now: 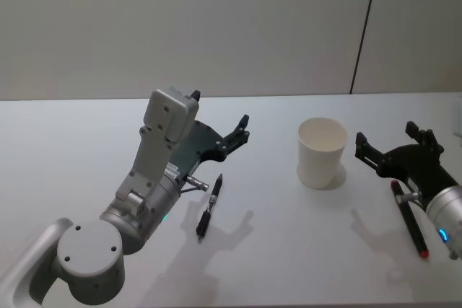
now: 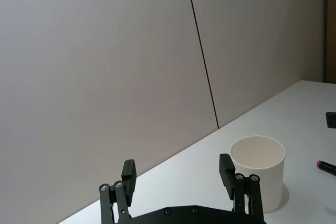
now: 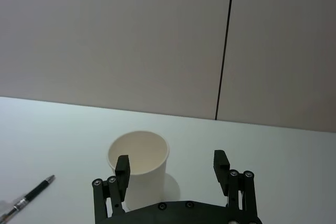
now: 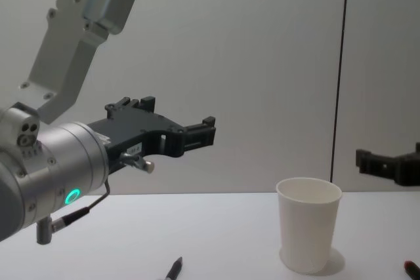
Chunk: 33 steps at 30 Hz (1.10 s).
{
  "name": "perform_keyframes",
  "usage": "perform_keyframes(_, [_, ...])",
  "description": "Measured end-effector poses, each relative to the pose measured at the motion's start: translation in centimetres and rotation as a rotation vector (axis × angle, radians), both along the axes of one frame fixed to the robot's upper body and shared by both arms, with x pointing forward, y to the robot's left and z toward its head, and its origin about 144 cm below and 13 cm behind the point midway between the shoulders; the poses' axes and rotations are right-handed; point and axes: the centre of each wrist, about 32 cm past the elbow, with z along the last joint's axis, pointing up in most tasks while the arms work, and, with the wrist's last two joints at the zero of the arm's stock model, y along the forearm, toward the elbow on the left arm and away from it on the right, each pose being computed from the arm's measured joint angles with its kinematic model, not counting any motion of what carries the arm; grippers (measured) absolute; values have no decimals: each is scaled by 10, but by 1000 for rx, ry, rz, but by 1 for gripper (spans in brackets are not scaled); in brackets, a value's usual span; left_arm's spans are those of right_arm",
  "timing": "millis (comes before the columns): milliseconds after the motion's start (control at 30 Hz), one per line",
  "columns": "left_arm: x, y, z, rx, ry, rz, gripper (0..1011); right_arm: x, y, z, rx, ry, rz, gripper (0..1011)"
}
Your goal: Place the pen into the pen holder.
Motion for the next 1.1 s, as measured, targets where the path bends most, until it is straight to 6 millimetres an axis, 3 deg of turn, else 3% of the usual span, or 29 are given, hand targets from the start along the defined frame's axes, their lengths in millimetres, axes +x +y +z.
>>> perform_keyframes(600, [0,0,0,0,0,0,1008,24,14,-1,-124,183,-148,1001])
perform_keyframes(1100, [0,0,0,0,0,0,1008,27,8,-8,-145,294,-226,1001])
